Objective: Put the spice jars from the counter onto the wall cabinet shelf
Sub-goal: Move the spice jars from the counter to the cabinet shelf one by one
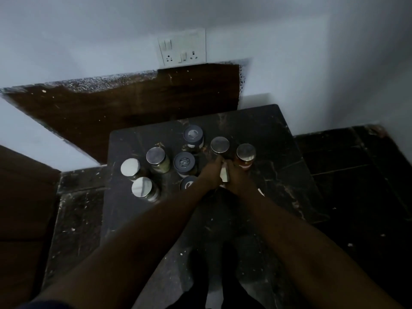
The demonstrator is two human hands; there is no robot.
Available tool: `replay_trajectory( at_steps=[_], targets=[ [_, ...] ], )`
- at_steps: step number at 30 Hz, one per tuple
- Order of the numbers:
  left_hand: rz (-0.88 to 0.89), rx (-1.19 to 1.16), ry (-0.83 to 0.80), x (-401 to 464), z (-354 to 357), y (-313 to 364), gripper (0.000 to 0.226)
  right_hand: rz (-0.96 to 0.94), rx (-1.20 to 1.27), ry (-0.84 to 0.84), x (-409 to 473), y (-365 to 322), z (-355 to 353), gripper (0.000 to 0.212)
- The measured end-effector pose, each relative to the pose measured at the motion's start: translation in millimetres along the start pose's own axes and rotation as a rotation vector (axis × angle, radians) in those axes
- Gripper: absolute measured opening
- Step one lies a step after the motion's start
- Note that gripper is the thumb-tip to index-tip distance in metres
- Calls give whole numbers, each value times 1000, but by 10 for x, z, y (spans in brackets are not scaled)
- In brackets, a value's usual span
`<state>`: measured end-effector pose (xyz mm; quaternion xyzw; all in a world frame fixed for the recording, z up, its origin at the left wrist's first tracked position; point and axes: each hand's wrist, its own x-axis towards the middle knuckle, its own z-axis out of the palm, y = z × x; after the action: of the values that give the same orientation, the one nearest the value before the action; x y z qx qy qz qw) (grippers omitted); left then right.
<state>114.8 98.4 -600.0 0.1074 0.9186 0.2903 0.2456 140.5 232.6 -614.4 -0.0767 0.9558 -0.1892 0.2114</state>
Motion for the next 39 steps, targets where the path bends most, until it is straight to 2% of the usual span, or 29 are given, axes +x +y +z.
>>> replay_trajectory(
  at_steps=[4, 7, 10, 13, 19, 25, 30, 35, 39],
  targets=[
    [-26, -68, 66, 9, -2, -89, 53, 101, 448, 159, -48, 72, -36, 75],
    [-73, -396, 112, 9, -80, -129, 52, 297, 838, 200, -51, 95, -123, 76],
    [-172, -754, 68, -6, -184, -103, 46, 377, 1207, 146, -66, 159, -220, 58],
    [-188, -842, 8, 6, -253, -87, 40, 361, 1338, 118, -71, 206, -277, 44],
    [-180, -891, 60, 5, -316, -68, 41, 240, 1346, 101, -43, 193, -391, 37],
    [-66, -977, 270, -39, -481, 99, 34, 148, 1336, 183, -35, 79, -591, 33],
    [169, -963, 546, -131, -1109, 474, 28, -60, 1202, 369, -14, -254, -1331, 21],
    [382, -910, 803, -280, -2081, 993, 30, -333, 1109, 556, -20, -808, -2383, 42],
    [535, -858, 956, -535, -2837, 1368, 29, -516, 1021, 656, -105, -1275, -3173, 45]
  ],
)
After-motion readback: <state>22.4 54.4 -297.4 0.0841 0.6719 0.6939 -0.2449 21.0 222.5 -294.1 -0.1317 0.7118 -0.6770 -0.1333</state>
